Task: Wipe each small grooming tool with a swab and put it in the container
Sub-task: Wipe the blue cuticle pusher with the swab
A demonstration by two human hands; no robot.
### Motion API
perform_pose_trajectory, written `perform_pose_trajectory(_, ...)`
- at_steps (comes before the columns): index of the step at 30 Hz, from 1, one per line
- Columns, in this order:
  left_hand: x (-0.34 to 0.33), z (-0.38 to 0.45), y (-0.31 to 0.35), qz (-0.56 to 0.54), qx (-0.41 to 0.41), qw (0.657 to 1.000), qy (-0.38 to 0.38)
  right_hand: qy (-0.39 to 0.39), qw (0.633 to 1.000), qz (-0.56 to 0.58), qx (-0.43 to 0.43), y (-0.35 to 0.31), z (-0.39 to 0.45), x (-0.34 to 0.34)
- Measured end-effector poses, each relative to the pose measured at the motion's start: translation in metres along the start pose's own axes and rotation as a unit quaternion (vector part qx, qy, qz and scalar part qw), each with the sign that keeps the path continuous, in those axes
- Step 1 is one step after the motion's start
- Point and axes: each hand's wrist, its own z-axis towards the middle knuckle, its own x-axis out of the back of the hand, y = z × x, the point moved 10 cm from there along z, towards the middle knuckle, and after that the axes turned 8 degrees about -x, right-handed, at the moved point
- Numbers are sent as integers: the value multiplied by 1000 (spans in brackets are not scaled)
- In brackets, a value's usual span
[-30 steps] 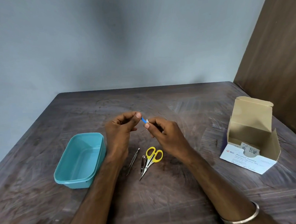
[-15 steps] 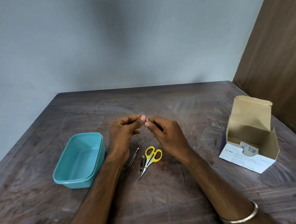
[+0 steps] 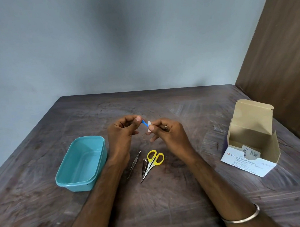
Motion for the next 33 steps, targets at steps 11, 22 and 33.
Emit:
perform_pose_trajectory(11,23,3,36,-45,-57,994,83,117,989,84,-24,13,7,34)
perform_pose_trajectory(22,91,25,93,282,-41,958,17,105,994,22,-6,6,2,31)
perform_pose_trajectory(33,111,13,19,469,103,873,-87,87,996,-31,-15,3,-1,24)
